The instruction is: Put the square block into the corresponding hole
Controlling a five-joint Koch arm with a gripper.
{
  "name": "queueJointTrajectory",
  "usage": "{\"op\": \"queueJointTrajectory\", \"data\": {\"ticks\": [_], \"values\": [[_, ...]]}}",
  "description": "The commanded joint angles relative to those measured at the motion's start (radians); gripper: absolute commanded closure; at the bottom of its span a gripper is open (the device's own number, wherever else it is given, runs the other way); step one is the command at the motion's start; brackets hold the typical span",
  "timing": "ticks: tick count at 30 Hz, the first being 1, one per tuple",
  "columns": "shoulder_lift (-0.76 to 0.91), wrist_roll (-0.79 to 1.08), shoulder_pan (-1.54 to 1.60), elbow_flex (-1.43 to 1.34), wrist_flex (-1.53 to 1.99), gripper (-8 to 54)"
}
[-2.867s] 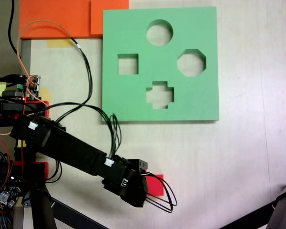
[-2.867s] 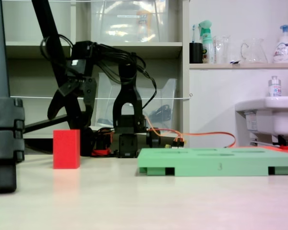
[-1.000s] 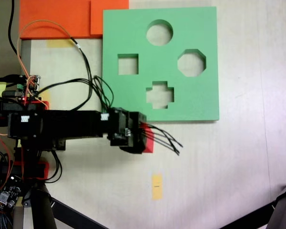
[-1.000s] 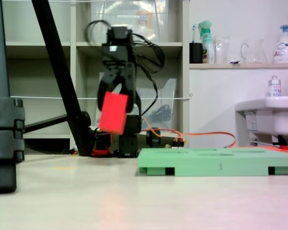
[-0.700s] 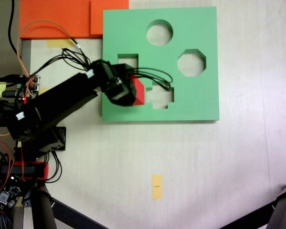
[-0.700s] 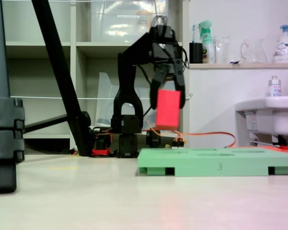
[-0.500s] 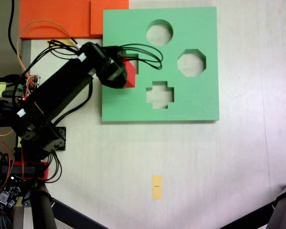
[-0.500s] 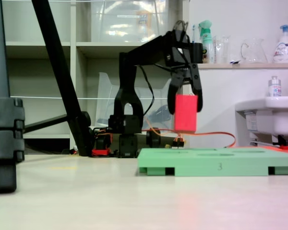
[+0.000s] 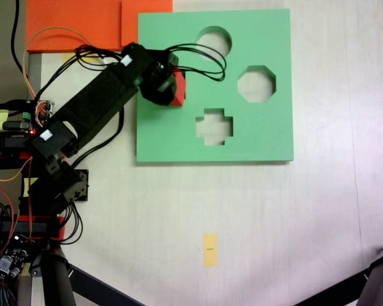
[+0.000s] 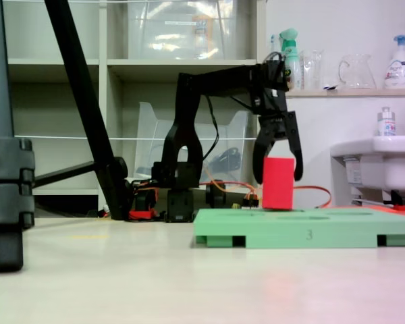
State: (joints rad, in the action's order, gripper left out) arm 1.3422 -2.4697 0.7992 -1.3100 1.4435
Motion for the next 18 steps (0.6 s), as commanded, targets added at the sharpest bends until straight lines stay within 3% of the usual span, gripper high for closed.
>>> {"op": "queueJointTrajectory", "data": {"ticks": [1, 15, 16, 18], "values": [[0.011, 0.012, 0.031, 0.054, -0.060, 28.6], [-0.115, 0.049, 0.066, 0.097, -0.071, 28.3], [-0.126, 0.049, 0.066, 0.095, -0.072, 26.9], [-0.155, 0.063, 0.063, 0.078, -0.114, 16.3]]}}
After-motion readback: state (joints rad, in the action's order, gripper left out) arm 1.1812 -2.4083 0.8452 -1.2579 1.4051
